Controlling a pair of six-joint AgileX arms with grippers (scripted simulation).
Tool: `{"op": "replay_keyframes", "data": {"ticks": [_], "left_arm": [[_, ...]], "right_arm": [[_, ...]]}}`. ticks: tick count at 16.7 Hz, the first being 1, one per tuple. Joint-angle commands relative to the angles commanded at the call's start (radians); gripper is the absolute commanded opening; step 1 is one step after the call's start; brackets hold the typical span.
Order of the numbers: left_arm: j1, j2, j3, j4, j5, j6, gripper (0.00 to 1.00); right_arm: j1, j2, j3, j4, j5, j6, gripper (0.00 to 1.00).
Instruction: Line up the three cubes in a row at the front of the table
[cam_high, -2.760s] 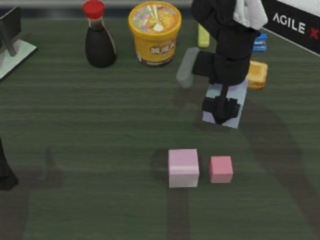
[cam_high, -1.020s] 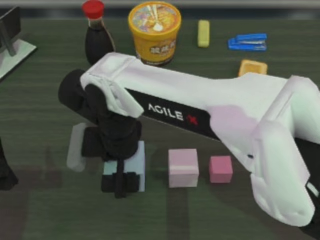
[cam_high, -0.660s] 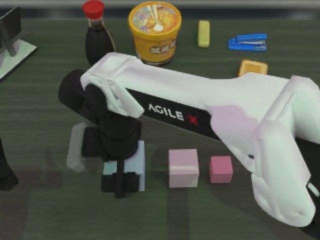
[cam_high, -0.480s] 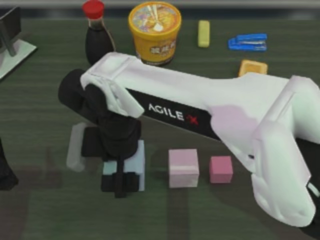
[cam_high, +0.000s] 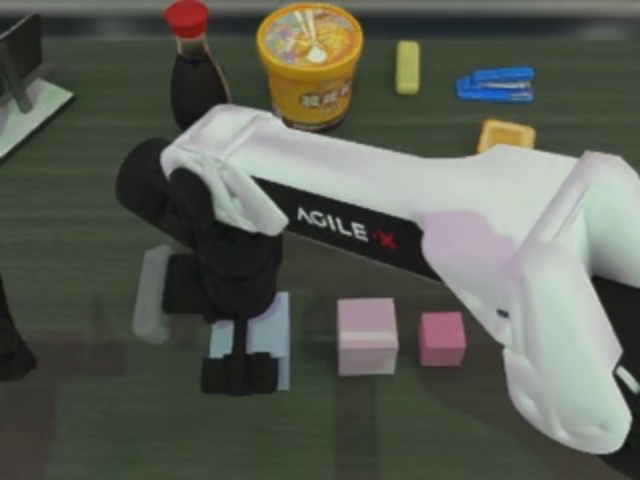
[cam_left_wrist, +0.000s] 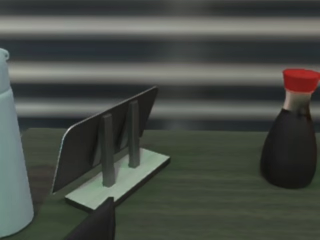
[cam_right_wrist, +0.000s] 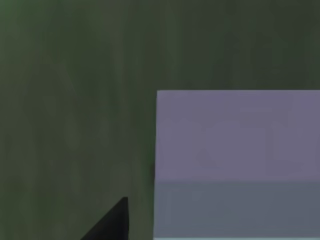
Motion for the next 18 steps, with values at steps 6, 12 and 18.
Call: {"op": "replay_keyframes", "data": {"ticks": [6,12,18], "left_arm": [[0.000,0.000,0.000,0.000,0.000,0.000,1.00],[0.000,0.000,0.000,0.000,0.000,0.000,1.00],[0.000,0.000,0.000,0.000,0.000,0.000,1.00]], "right_arm": [[-0.002,0.000,0.000,0.000,0.000,0.000,1.00],[0.001,0.025,0.173,-0.151,0.001,0.001,1.00],[0.006,0.042,0.357,-0.315,0.001,-0.001,1.00]]}}
